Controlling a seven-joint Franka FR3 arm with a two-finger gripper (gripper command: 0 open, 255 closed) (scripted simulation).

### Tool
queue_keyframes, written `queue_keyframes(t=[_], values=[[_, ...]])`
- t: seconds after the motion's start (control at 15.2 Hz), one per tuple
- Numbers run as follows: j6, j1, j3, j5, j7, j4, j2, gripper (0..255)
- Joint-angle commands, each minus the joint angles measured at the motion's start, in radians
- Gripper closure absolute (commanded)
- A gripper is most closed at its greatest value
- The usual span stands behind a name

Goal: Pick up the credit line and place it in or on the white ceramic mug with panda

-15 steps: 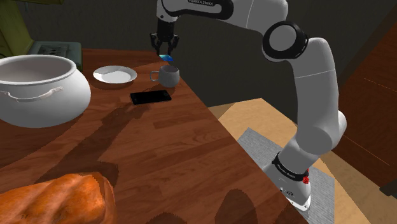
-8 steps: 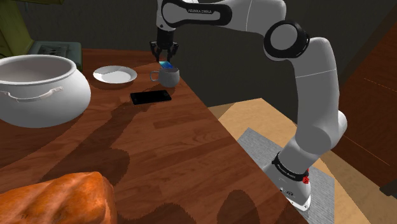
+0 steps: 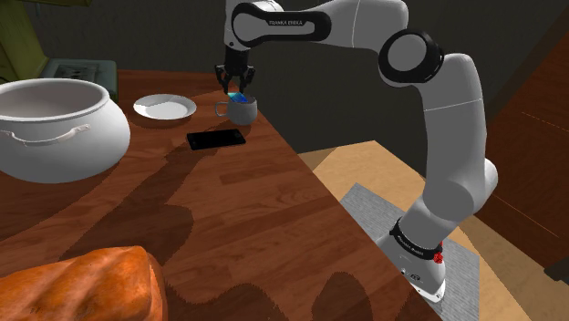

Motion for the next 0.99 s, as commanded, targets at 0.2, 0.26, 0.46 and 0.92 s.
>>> queue_keyframes(t=[0.2,0.26,0.46,0.92], values=[[0.000,0.000,0.000,0.000,0.000,-0.002,0.001,0],[0.000,-0.001,0.000,0.000,0.000,-0.002,0.001,0],[0.000,0.000,0.000,0.000,0.000,-0.002,0.001,0],[-0.109,0.018,0.008,0.013,-0.016,0.090,-0.021,0]])
